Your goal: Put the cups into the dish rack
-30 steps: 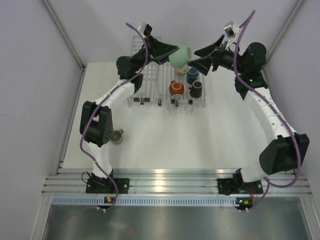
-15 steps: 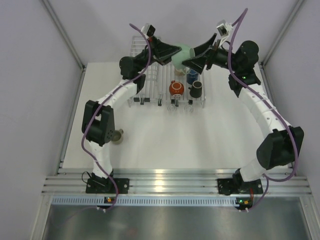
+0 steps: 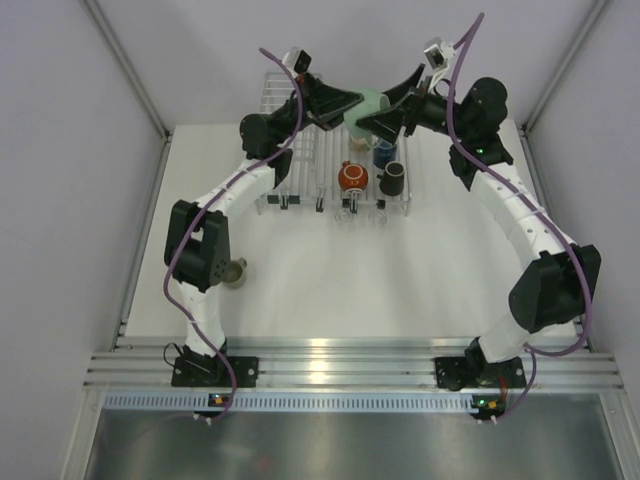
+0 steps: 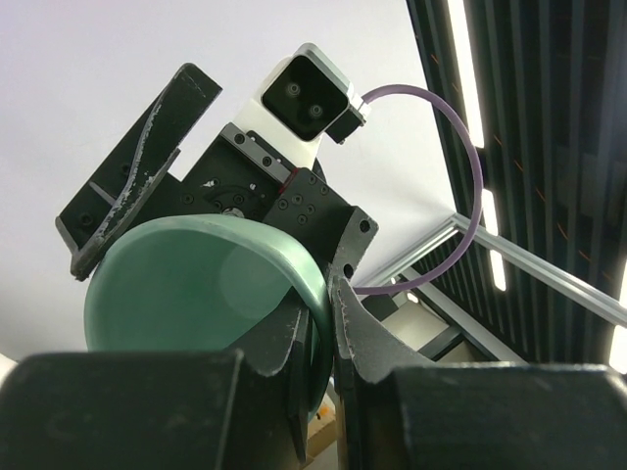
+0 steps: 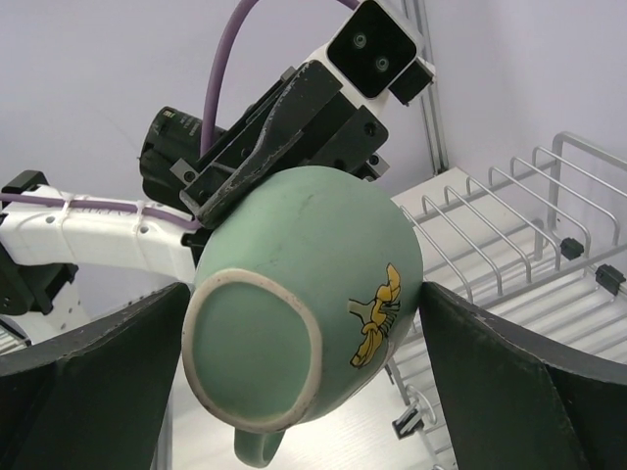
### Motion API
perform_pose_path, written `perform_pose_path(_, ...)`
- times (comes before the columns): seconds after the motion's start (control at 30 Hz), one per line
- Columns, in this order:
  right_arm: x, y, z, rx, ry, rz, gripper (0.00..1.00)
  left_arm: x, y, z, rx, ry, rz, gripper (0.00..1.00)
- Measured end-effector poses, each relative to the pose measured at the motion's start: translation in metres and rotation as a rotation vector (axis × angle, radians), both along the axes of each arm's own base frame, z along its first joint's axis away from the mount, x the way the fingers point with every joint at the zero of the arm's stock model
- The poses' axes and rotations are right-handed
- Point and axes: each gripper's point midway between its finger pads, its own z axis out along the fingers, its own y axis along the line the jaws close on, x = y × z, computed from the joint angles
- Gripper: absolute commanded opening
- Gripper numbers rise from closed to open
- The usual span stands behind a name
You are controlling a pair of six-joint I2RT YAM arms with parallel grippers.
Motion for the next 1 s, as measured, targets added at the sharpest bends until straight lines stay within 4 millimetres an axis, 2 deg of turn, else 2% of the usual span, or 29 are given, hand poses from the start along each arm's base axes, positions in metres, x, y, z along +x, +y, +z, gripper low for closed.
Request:
perform_pose_path(0.33, -0.003, 0.01, -0.004, -0.004, 0.007, 0.026, 0.99, -0.008, -0.008, 0.0, -0.001, -0.001, -0.023, 0.0)
perform_pose_path(0.4, -0.003, 0.011, -0.004, -0.005, 0.009, 0.029, 0.95, -0.009, -0.01, 0.0, -0.001, -0.001, -0.027, 0.0)
perform_pose_path(0.43, -0.003, 0.011, -0.004, -0.005, 0.008, 0.03, 0.88, -0.009, -0.01, 0.0, -0.001, -0.001, -0.028, 0.0)
perform_pose_path(0.47, -0.003, 0.011, -0.004, -0.005, 0.006, 0.031, 0.69, -0.01, -0.011, 0.0, 0.0, -0.002, -0.03, 0.0)
perform_pose_path(0.53, -0.003, 0.011, -0.005, -0.005, 0.01, 0.031, 0.54, -0.01, -0.011, 0.0, 0.0, -0.004, -0.03, 0.0)
perform_pose_path(0.6, -0.003, 0.011, -0.005, -0.007, 0.007, 0.028, 0.16, -0.01, -0.011, 0.0, 0.002, -0.004, -0.031, 0.0)
perform_pose_path(0.63, -0.003, 0.011, -0.005, -0.008, 0.006, 0.028, 0.04, -0.01, -0.011, 0.0, 0.002, -0.005, -0.031, 0.0)
perform_pose_path(0.67, -0.003, 0.011, -0.006, -0.01, 0.006, 0.027, 0.0, -0.011, -0.011, 0.0, 0.002, -0.006, -0.031, 0.0)
perform_pose_path(0.87, -0.002, 0.011, -0.008, -0.022, 0.002, 0.016, 0.0, -0.011, -0.011, -0.002, 0.012, -0.013, -0.034, 0.02)
perform_pose_path(0.93, -0.002, 0.011, -0.009, -0.027, 0.003, 0.009, 0.0, -0.011, -0.011, -0.002, 0.014, -0.013, -0.035, 0.1)
perform_pose_path(0.97, -0.002, 0.011, -0.009, -0.03, 0.003, 0.006, 0.0, -0.011, -0.011, -0.002, 0.014, -0.014, -0.035, 0.2)
perform_pose_path(1.0, -0.002, 0.01, -0.009, -0.031, 0.004, 0.003, 0.0, -0.011, -0.01, -0.002, 0.015, -0.014, -0.034, 0.24)
